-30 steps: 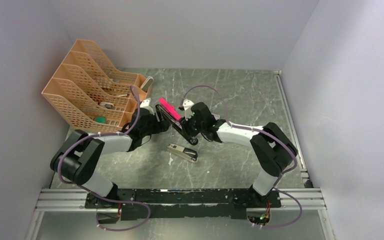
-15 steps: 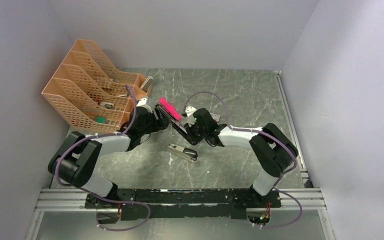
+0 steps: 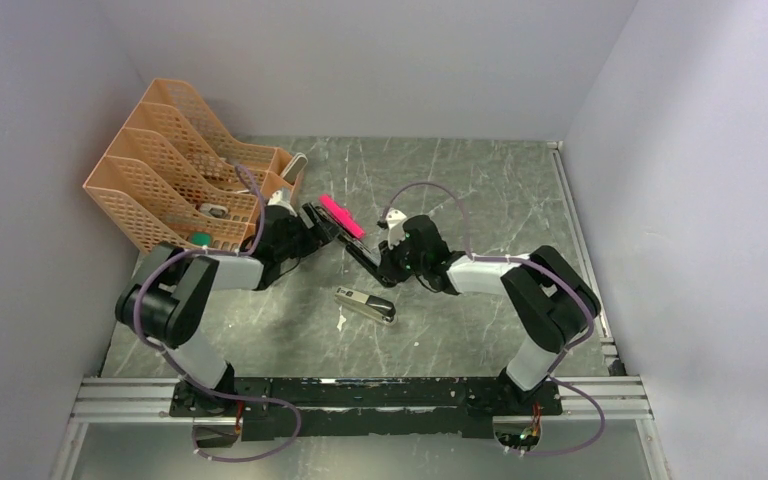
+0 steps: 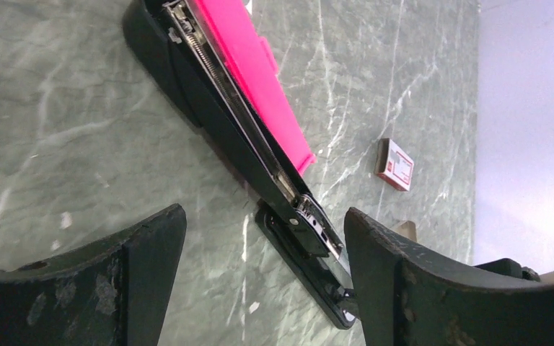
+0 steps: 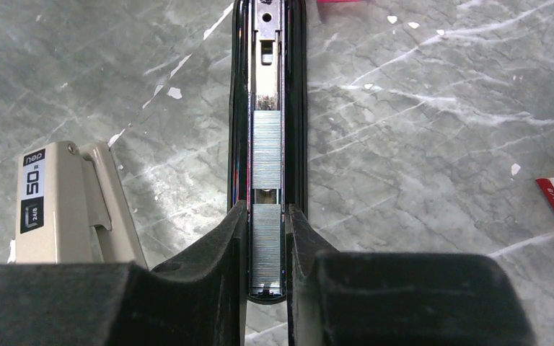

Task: Load the staples into the stapler

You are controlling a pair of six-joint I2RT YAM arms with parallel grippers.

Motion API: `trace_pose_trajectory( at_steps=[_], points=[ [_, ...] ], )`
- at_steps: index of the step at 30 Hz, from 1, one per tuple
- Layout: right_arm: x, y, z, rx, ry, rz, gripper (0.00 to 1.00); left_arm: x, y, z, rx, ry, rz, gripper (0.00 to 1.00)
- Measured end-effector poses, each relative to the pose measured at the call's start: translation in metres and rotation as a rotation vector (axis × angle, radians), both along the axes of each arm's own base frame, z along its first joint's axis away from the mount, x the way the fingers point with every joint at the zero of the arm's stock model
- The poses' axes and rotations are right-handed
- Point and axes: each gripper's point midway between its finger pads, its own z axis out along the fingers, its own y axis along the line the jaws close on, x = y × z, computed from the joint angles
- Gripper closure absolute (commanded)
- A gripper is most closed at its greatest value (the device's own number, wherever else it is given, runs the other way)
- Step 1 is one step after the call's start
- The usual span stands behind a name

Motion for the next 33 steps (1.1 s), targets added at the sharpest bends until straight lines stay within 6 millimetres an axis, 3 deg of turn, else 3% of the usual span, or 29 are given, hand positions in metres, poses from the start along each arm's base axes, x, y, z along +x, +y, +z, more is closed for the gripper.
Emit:
trace_pose_trajectory(
  at_steps=[11, 17, 25, 33],
  points=[
    [0.000, 0.007, 0.002, 0.114, 0.065, 0.048, 1.00, 0.012, -0.028, -0.015, -0.160, 0.064, -0.042, 0.22],
    [-0.001, 0.010, 0.002, 0.131, 0.073, 0.053, 1.00, 0.017, -0.035, -0.020, -0.216, 0.081, -0.039, 0.34],
    [0.000, 0.009, 0.002, 0.138, 0.081, 0.036, 1.00, 0.023, -0.036, -0.028, -0.213, 0.085, -0.037, 0.58],
    [0.002, 0.010, 0.001, 0.137, 0.077, 0.034, 1.00, 0.029, -0.036, -0.022, -0.077, -0.046, -0.118, 0.70]
  ],
)
